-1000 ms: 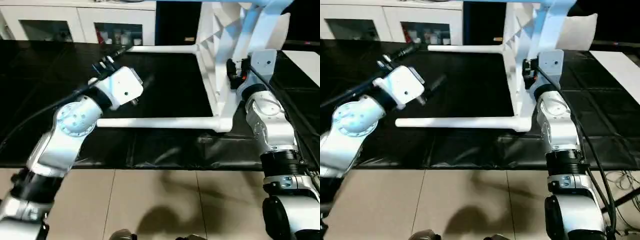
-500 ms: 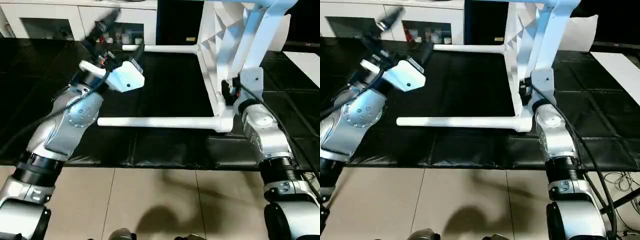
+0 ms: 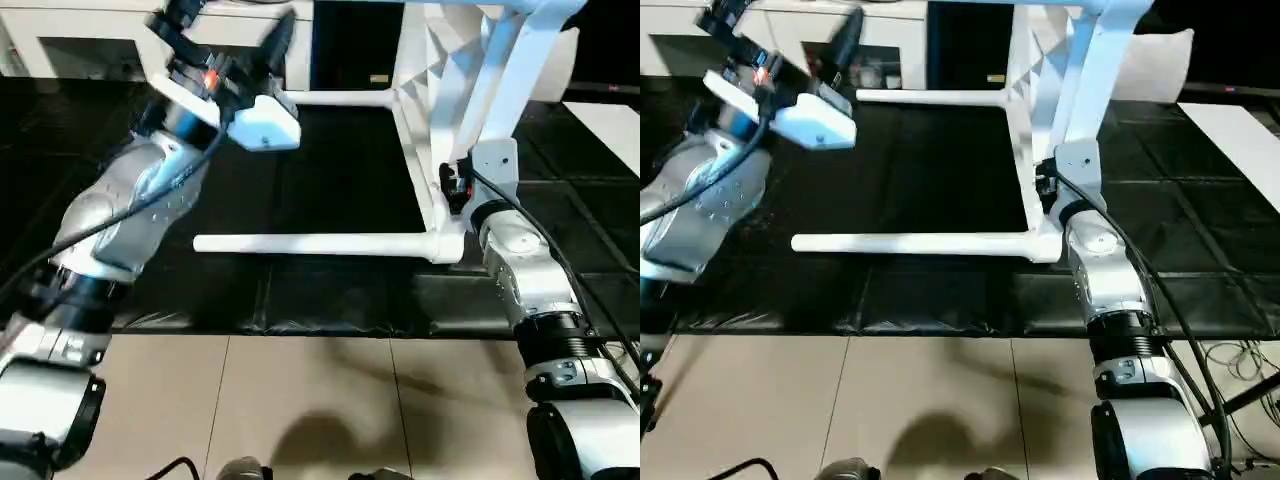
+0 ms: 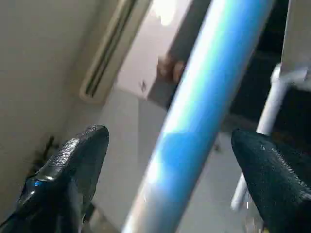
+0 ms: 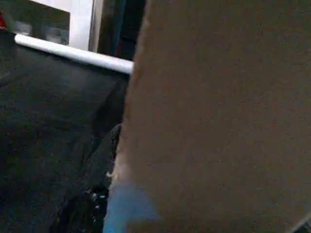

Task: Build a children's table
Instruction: Flip table

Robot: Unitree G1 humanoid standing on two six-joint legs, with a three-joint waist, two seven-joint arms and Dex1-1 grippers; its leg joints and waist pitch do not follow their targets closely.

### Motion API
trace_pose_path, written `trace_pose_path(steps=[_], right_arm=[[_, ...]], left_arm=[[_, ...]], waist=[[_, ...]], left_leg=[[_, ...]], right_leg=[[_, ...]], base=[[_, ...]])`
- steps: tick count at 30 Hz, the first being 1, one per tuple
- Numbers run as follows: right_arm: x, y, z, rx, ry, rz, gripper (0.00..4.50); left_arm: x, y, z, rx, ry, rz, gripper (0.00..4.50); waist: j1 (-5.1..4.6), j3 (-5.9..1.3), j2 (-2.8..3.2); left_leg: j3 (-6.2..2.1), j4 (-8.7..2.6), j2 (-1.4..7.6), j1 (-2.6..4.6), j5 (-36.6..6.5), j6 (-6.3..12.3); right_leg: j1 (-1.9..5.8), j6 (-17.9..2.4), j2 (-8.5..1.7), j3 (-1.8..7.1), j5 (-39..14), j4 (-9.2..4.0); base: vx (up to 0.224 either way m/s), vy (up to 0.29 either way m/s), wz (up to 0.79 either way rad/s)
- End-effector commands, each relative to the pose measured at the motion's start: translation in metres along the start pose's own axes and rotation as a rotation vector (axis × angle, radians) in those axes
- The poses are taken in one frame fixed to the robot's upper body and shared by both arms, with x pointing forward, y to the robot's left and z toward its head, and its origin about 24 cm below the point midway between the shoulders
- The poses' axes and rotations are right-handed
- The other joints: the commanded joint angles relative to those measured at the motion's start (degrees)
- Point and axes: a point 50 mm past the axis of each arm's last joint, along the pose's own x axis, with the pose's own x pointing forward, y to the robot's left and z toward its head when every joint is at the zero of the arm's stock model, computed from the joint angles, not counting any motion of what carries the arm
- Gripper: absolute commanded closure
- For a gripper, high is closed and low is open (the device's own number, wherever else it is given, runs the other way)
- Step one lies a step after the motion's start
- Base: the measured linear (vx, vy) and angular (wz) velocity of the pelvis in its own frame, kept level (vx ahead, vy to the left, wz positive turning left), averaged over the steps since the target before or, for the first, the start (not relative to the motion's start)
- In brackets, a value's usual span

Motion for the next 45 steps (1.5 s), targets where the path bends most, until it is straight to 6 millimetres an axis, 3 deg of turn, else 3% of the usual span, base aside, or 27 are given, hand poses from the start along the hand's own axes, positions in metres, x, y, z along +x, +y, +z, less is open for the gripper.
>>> trace_pose_path(steps=[1,2,6,7,10,12,20,22,29,32,39,41,42,44,45], right_arm=[[0.002,-0.003,0.016,-0.112,-0.057,0.003,2.4],[0.002,-0.004,0.017,-0.124,-0.059,0.001,2.4],[0.002,-0.006,0.02,-0.186,-0.057,0.001,2.4],[0.002,-0.008,0.02,-0.203,-0.054,-0.002,2.4],[0.002,-0.011,0.022,-0.227,-0.056,-0.007,2.4],[0.001,-0.012,0.023,-0.24,-0.056,-0.005,2.4],[0.002,-0.019,0.03,-0.312,-0.067,0.003,2.4],[0.003,-0.02,0.033,-0.341,-0.071,0.014,2.4],[0.004,-0.03,0.044,-0.433,-0.09,0.021,2.4],[0.006,-0.041,0.059,-0.513,-0.116,0.037,2.4],[0.01,-0.061,0.093,-0.621,-0.139,0.105,2.4],[0.011,-0.067,0.107,-0.627,-0.14,0.133,2.4],[0.011,-0.073,0.123,-0.648,-0.144,0.202,2.4],[0.009,-0.076,0.135,-0.67,-0.15,0.279,2.4],[0.008,-0.077,0.142,-0.66,-0.157,0.305,2.05]], left_arm=[[0.007,0.005,-0.006,0.011,0.023,0.022,0.26],[0.01,0.007,-0.008,0.012,0.024,0.031,0.33],[0.021,0.011,-0.01,-0.014,0.024,0.034,0.47],[0.024,0.01,-0.01,-0.006,0.026,0.032,0.72],[0.028,0.005,-0.01,-0.029,0.03,0.005,0.77],[0.029,0.001,-0.011,-0.044,0.039,-0.022,1.14],[0.031,-0.006,-0.011,-0.115,0.038,-0.089,1.75],[0.031,-0.007,-0.013,-0.13,0.051,-0.102,2.08],[0.03,-0.004,-0.024,-0.165,0.109,-0.11,2.34],[0.029,0.0,-0.031,-0.234,0.15,-0.128,2.43],[0.025,0.0,-0.035,-0.417,0.202,-0.219,2.54],[0.022,-0.001,-0.034,-0.515,0.226,-0.25,2.61],[0.02,0.0,-0.035,-0.578,0.245,-0.29,2.62],[0.019,0.002,-0.034,-0.635,0.257,-0.326,2.64],[0.02,0.004,-0.035,-0.687,0.268,-0.323,2.65]], waist=[[0.45,-4.78,-0.45],[0.53,-4.83,-0.08],[0.53,-4.85,-0.27],[0.52,-4.77,-0.16],[0.6,-4.85,-0.04],[0.59,-4.86,-0.15],[1.03,-4.82,-0.3],[1.16,-4.86,-0.45],[1.8,-4.8,-0.36],[2.08,-4.76,-0.49],[2.58,-4.71,-0.58],[2.69,-4.59,-0.52],[2.62,-4.57,-0.4],[2.6,-4.42,-0.77],[2.63,-4.41,-0.74]], left_leg=[[-2.14,-3.83,4.25,0.2,-2.23,2.51],[-2.16,-3.81,4.17,0.25,-2.33,2.54],[-2.22,-3.86,4.35,0.3,-2.65,2.41],[-2.15,-3.81,4.27,0.32,-2.85,2.43],[-2.16,-3.75,4.26,0.18,-2.57,2.44],[-2.18,-3.78,4.32,0.16,-2.47,2.53],[-2.06,-3.74,4.37,0.26,-2.54,2.76],[-1.99,-3.71,4.31,0.22,-2.06,2.96],[-1.82,-3.57,4.12,0.26,-1.83,3.42],[-1.77,-3.63,4.15,0.36,-2.22,3.3],[-1.6,-3.5,4.08,0.26,-2.58,3.68],[-1.6,-3.5,4.22,0.22,-2.89,3.78],[-1.56,-3.49,4.3,0.37,-3.07,3.92],[-1.45,-3.37,4.29,0.4,-3.96,4.24],[-1.44,-3.34,4.26,0.32,-3.97,4.36]], right_leg=[[4.53,-5.39,-6.6,4.52,-9.76,-4.42],[4.48,-5.35,-6.53,4.5,-9.99,-4.45],[4.54,-5.59,-6.59,4.47,-9.49,-4.42],[4.43,-5.62,-6.5,4.48,-9.52,-4.6],[4.61,-5.7,-6.69,4.54,-9.18,-4.5],[4.63,-5.65,-6.64,4.47,-9.09,-4.45],[4.54,-5.47,-6.64,4.46,-10.09,-4.57],[4.61,-5.33,-6.66,4.48,-10.13,-4.5],[4.35,-3.65,-6.46,4.4,-13.04,-4.77],[4.21,-3.07,-6.51,4.3,-14.96,-4.98],[4.29,-4.14,-6.68,4.31,-15.01,-4.66],[4.19,-4.75,-6.64,4.32,-15.3,-4.73],[4.05,-5.0,-6.49,4.32,-15.36,-4.84],[4.1,-5.56,-6.64,4.36,-16.45,-4.8],[4.18,-5.57,-6.6,4.34,-16.72,-4.81]], base=[[0.0,0.0,0.0],[0.0,0.0,0.0],[0.0,0.0,0.0],[0.0,0.0,0.0],[0.0,0.0,0.0],[0.0,0.0,0.0],[0.0,0.0,0.0],[0.0,0.0,0.0],[0.0,0.0,0.0],[0.0,0.0,0.0],[0.0,0.0,0.0],[0.0,0.0,0.0],[0.0,0.0,0.0],[0.0,0.0,0.0],[0.0,0.0,0.0]])
